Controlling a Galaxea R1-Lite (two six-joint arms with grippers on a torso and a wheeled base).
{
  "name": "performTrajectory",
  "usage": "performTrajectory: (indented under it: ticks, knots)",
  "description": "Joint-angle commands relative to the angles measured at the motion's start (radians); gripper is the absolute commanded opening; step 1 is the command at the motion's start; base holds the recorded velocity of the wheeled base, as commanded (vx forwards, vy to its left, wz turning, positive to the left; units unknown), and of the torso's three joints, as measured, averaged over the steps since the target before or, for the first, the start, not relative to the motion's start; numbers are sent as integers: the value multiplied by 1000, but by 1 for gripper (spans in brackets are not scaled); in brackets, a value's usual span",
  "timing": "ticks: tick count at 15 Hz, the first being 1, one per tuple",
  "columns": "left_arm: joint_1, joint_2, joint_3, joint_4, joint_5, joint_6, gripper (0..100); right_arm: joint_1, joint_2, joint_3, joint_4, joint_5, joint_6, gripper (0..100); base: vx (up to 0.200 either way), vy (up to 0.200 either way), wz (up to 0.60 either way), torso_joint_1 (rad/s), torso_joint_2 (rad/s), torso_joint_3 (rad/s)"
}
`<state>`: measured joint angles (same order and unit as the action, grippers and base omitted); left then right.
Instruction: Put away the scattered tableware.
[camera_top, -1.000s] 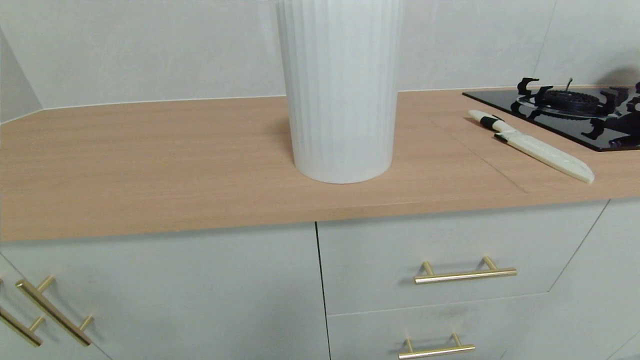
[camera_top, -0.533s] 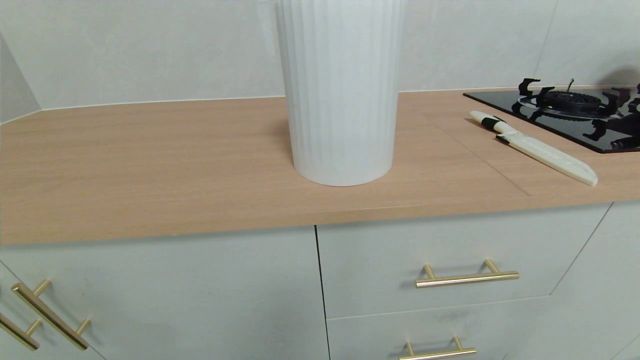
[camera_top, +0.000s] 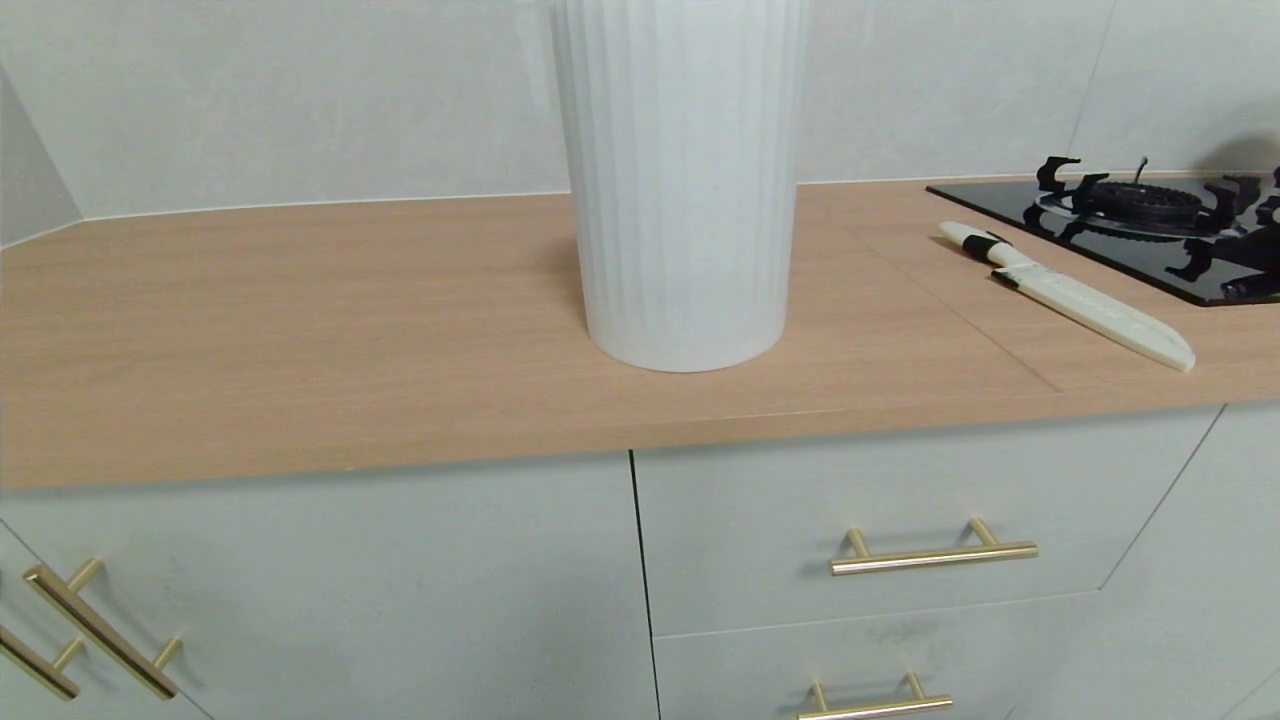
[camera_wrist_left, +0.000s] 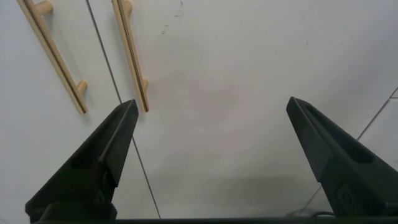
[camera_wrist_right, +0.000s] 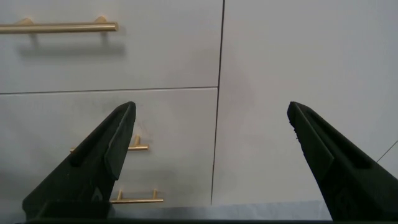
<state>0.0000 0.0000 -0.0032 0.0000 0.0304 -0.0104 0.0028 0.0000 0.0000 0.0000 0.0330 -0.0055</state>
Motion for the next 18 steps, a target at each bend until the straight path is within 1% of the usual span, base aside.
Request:
performTrajectory:
  ticks: [1, 2, 5, 11, 18]
  knots:
    - [0, 0, 0, 0, 0, 0, 100, 0, 2, 0, 0, 1, -1, 100, 0, 0, 0, 0, 0, 0]
    - [0, 0, 0, 0, 0, 0, 100, 0, 2, 0, 0, 1, 1, 100, 0, 0, 0, 7, -85, -76]
    - [0, 0, 0, 0, 0, 0, 100, 0, 2, 0, 0, 1, -1, 100, 0, 0, 0, 19, -206, -294]
    - [0, 0, 0, 0, 0, 0, 100, 0, 2, 0, 0, 1, 1, 100, 0, 0, 0, 92, -487, -339]
    - [0, 0, 0, 0, 0, 0, 100, 0, 2, 0, 0, 1, -1, 100, 0, 0, 0, 154, -464, -319]
